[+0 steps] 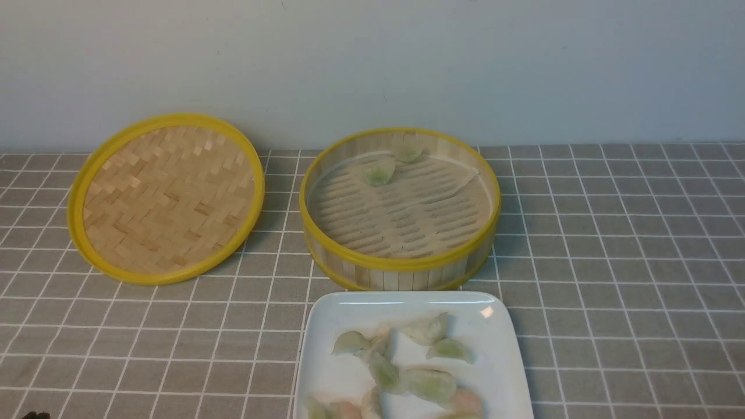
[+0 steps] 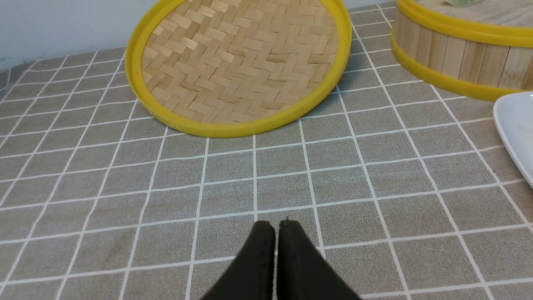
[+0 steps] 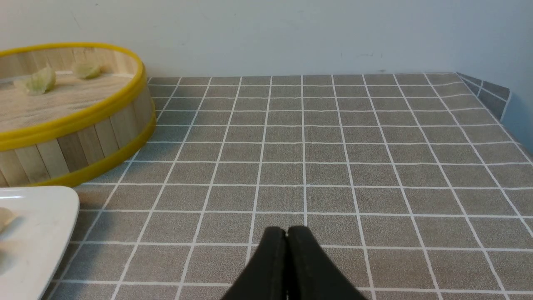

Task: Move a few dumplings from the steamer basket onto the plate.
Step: Use the left arm to grab a dumpling from the steamer

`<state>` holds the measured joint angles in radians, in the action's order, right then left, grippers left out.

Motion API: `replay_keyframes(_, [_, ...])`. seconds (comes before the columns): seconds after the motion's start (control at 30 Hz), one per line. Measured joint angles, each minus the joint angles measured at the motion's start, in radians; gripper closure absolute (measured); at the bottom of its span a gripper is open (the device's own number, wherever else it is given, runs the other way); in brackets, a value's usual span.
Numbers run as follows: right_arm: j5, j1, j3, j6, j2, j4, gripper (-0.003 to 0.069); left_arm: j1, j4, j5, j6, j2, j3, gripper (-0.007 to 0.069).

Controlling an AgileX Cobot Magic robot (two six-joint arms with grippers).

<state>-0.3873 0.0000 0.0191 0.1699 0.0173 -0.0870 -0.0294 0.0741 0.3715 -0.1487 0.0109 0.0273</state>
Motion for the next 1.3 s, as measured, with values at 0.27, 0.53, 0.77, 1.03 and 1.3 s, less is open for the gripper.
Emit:
replay_keyframes(0.27, [0.0, 0.0, 0.0, 0.0, 0.0, 0.0, 0.0673, 0.0, -0.005, 0.0, -0.024, 0.0, 0.0, 0.0629])
replay_keyframes(0.53, [0.0, 0.0, 0.0, 0.003, 0.0, 0.0, 0.0673, 0.0, -0.032, 0.0, -0.057, 0.0, 0.0, 0.0629])
replay_keyframes(0.77, [0.0, 0.0, 0.0, 0.003, 0.0, 0.0, 0.0673, 0.0, 0.116, -0.167, 0.052, 0.0, 0.001, 0.0629])
replay_keyframes(1.03, [0.0, 0.0, 0.0, 0.003, 0.0, 0.0, 0.0673, 0.0, 0.441, -0.372, 0.171, 0.0, 0.001, 0.0629])
replay_keyframes(1.3, [0.0, 0.0, 0.0, 0.003, 0.0, -0.001, 0.0673, 0.0, 0.58, -0.687, 0.176, 0.0, 0.001, 0.0629])
